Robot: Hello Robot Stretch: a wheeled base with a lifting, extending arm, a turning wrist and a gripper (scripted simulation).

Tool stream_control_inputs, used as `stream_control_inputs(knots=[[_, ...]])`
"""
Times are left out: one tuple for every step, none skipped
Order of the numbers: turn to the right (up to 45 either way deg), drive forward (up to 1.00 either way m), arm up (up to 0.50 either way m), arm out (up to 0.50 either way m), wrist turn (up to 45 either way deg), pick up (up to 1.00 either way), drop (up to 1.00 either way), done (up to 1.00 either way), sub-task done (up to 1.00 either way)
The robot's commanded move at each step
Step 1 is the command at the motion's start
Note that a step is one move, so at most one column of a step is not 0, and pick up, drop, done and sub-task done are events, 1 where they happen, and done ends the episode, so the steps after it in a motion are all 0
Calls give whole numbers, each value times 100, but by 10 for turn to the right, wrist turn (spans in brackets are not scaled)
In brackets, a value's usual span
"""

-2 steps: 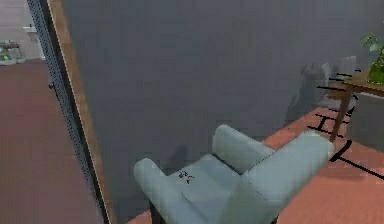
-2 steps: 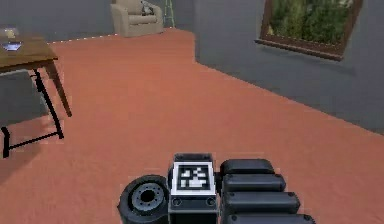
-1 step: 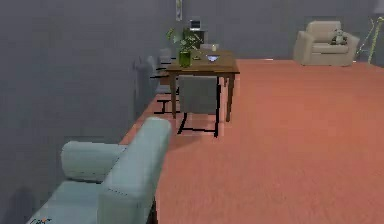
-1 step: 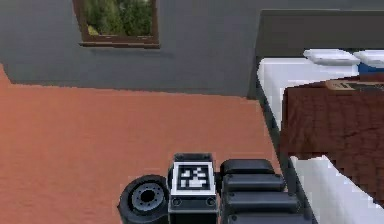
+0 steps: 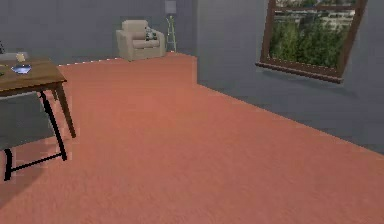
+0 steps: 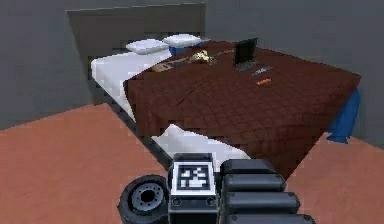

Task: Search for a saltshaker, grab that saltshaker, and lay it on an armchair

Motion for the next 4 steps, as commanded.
stream_control_inputs(knots=[[180,0,0,0,0,0,0,0,0],[-450,0,0,0,0,0,0,0,0],[-450,0,0,0,0,0,0,0,0],[-450,0,0,0,0,0,0,0,0]])
